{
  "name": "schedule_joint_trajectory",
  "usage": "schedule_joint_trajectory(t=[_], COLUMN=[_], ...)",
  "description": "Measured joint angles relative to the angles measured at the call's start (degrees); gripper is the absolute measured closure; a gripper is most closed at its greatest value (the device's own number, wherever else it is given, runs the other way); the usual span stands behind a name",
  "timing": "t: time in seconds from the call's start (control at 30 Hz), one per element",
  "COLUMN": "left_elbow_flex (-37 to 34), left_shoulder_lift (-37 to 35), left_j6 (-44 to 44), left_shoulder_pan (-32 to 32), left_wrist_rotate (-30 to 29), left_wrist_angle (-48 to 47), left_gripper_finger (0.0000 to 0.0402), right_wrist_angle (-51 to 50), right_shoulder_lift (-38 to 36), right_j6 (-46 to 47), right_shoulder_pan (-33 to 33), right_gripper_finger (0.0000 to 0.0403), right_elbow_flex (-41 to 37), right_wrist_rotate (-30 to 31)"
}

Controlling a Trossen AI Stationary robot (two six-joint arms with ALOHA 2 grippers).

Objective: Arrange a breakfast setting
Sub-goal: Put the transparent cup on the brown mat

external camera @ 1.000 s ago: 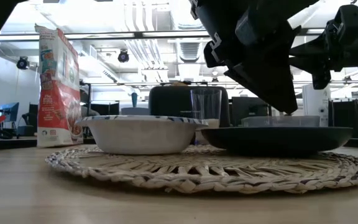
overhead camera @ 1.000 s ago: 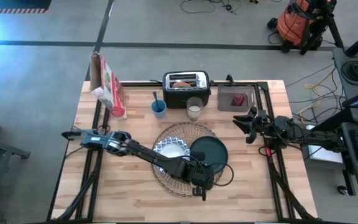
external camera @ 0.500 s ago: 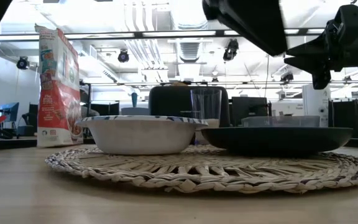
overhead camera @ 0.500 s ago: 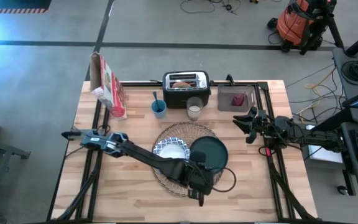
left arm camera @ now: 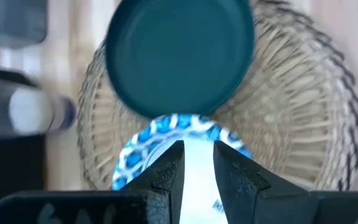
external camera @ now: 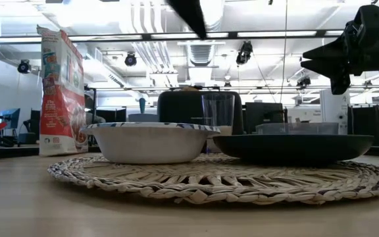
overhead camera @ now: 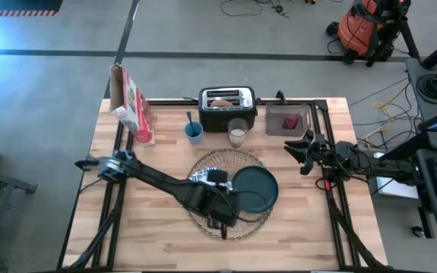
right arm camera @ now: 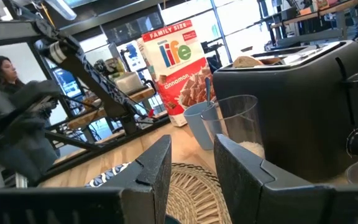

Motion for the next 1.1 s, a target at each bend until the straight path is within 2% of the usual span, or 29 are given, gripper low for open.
schedule_joint_trajectory(t=[0.17,0.37,0.53,0.7,0.9,1.0,1.1], left_elbow_flex=[-20.3,-45.3,-58.6,-64.9,-66.3,-65.5,-64.1], left_shoulder_lift=[-12.0,-25.9,-33.4,-36.0,-36.2,-35.8,-34.8], left_j6=[-0.6,5.8,12.0,13.2,14.1,20.0,28.2], left_shoulder_pan=[-0.5,0.5,2.8,5.2,9.9,12.8,16.0], left_wrist_rotate=[-1.3,-5.1,-6.0,-6.0,-6.7,-6.0,-1.5], left_wrist_angle=[14.7,42.6,60.7,66.0,67.1,68.8,70.8], left_gripper_finger=[0.0331,0.0331,0.0331,0.0331,0.0319,0.0294,0.0267], right_wrist_angle=[0.0,0.0,0.0,0.0,0.0,0.0,0.0], right_shoulder_lift=[0.0,0.0,0.0,0.0,0.0,0.0,0.0], right_j6=[0.0,0.0,0.0,0.0,0.0,0.0,0.0], right_shoulder_pan=[0.0,0.0,0.0,0.0,0.0,0.0,0.0], right_gripper_finger=[0.0291,0.0291,0.0291,0.0291,0.0291,0.0291,0.0291], right_elbow_flex=[0.0,0.0,0.0,0.0,0.0,0.0,0.0], right_wrist_rotate=[0.0,0.0,0.0,0.0,0.0,0.0,0.0])
